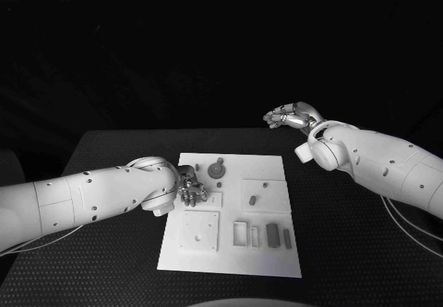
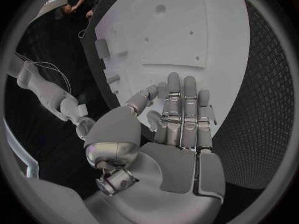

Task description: Assemble the parts on the task board

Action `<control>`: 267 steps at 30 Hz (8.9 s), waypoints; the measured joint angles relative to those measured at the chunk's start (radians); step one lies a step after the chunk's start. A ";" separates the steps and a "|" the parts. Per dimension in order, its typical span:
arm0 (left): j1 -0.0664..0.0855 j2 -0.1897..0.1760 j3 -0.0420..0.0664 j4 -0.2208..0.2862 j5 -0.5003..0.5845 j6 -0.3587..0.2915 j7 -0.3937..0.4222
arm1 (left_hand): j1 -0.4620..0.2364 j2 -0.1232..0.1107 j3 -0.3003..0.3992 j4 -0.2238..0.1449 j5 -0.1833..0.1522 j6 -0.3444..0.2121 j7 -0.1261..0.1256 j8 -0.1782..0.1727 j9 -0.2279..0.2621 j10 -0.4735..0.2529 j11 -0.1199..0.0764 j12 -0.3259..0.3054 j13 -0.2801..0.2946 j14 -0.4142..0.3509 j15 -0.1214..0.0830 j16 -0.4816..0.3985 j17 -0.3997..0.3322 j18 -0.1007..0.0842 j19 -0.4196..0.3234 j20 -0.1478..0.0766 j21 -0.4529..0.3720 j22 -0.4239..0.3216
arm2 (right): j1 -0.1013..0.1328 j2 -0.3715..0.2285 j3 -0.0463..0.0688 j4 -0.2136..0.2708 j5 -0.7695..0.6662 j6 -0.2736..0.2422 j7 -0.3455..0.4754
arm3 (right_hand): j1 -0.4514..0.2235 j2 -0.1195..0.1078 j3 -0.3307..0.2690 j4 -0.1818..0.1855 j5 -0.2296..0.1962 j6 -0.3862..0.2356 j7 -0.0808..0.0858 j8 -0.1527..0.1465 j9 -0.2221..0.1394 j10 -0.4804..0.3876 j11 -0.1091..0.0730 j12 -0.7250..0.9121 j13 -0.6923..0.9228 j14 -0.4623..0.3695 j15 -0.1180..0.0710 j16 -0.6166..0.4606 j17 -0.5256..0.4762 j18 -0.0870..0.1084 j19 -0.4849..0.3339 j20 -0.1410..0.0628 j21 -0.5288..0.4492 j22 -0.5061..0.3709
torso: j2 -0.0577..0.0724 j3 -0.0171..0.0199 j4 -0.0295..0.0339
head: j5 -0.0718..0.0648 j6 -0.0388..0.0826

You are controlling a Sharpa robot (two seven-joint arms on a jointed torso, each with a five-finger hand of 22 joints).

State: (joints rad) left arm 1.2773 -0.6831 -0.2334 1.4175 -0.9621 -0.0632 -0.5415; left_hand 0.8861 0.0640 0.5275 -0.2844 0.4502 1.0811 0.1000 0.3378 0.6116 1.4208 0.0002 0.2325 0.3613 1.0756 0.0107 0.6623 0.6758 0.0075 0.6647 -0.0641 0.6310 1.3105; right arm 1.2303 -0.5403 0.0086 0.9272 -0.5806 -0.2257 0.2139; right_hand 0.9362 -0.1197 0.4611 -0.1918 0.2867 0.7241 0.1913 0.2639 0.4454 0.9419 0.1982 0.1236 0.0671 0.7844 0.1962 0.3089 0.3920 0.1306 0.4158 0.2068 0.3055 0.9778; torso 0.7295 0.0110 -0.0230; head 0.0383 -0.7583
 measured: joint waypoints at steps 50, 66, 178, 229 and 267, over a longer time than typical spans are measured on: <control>0.015 0.057 -0.002 -0.038 -0.075 0.085 -0.047 | -0.120 0.066 -0.002 0.015 0.000 0.036 -0.018 0.020 0.048 0.031 -0.020 0.053 0.032 0.027 -0.019 0.043 0.007 0.000 -0.005 0.005 0.019 -0.002 | -0.001 0.007 0.000 -0.003 -0.001 0.010 -0.001 | 0.016 0.008 0.006 -0.011 0.009 0.000 0.000 0.003 -0.004 0.014 0.000 -0.016 0.000 0.000 0.000 -0.004 -0.005 0.000 -0.003 0.004 -0.008 0.014 | 0.000 0.0000 0.0005 | -0.001 -0.007; 0.015 0.059 -0.002 -0.034 -0.098 0.100 -0.050 | -0.127 0.061 0.003 0.025 -0.010 0.041 -0.023 0.021 0.052 0.029 -0.022 0.058 0.035 0.031 -0.023 0.047 0.007 0.000 -0.005 0.005 0.019 -0.003 | -0.001 0.005 0.000 -0.002 -0.002 0.011 -0.002 | 0.016 0.008 0.003 -0.014 0.013 0.000 0.000 0.003 -0.005 0.014 0.000 -0.019 0.000 0.000 0.000 -0.004 -0.006 -0.011 -0.003 0.004 -0.012 0.016 | 0.000 -0.0004 0.0000 | -0.005 -0.010; 0.066 0.305 0.075 -0.663 -0.136 0.265 0.101 | -0.129 -0.092 -0.184 0.115 -0.242 -0.079 -0.047 -0.044 0.061 -0.021 -0.065 0.764 0.501 0.186 -0.182 0.561 0.102 0.047 0.272 -0.068 0.403 -0.003 | -0.008 0.013 0.000 -0.011 -0.002 0.010 0.000 | 0.016 0.008 0.000 -0.017 0.020 -0.007 0.000 0.007 -0.010 0.021 0.000 -0.035 0.000 -0.003 0.002 -0.007 -0.011 -0.008 -0.011 0.004 -0.019 0.030 | 0.003 0.0006 -0.0034 | -0.007 0.026; 0.044 0.328 0.058 -0.694 -0.033 0.332 0.124 | -0.135 -0.012 -0.166 0.117 -0.258 -0.077 -0.041 -0.059 0.061 -0.033 -0.054 0.773 0.477 0.153 -0.171 0.585 0.056 0.047 0.225 -0.057 0.430 -0.002 | -0.008 0.024 0.000 -0.013 -0.002 0.010 -0.001 | 0.016 0.008 0.000 -0.017 0.019 -0.007 0.000 0.007 -0.010 0.025 -0.004 -0.039 0.000 -0.003 0.002 -0.007 -0.013 -0.008 -0.011 0.004 -0.023 0.036 | 0.002 0.0006 -0.0020 | -0.013 0.020; 0.044 0.317 0.058 -0.691 -0.025 0.329 0.129 | 0.058 -0.016 0.021 0.064 -0.366 -0.040 -0.044 -0.052 0.081 -0.029 -0.058 0.778 0.439 0.149 -0.165 0.619 0.005 0.047 0.221 -0.054 0.472 -0.033 | -0.008 0.027 0.000 -0.013 -0.002 0.010 -0.001 | 0.016 0.008 0.000 -0.017 0.019 -0.007 0.000 0.007 -0.012 0.029 0.000 -0.043 0.000 -0.002 0.002 -0.007 -0.014 -0.023 -0.011 0.004 -0.023 0.040 | 0.002 0.0004 -0.0012 | -0.012 0.014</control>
State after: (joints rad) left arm 1.3214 -0.3658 -0.1752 0.7263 -0.9869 0.2660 -0.4123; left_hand 0.9443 0.0484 0.5480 -0.2202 0.0840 1.0411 0.0562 0.2856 0.6924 1.3920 -0.0573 1.0107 0.8002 1.2244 -0.1543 1.2817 0.6807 0.0542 0.8860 -0.1178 1.1034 1.2774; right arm 1.2223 -0.5137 0.0087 0.9142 -0.5823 -0.2158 0.2133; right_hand 0.9520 -0.1119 0.4612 -0.2084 0.3060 0.7174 0.1911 0.2710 0.4337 0.9705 0.1982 0.0810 0.0671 0.7820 0.1984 0.3014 0.3784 0.1077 0.4052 0.2103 0.2823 1.0180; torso 0.7310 0.0114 -0.0243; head 0.0265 -0.7442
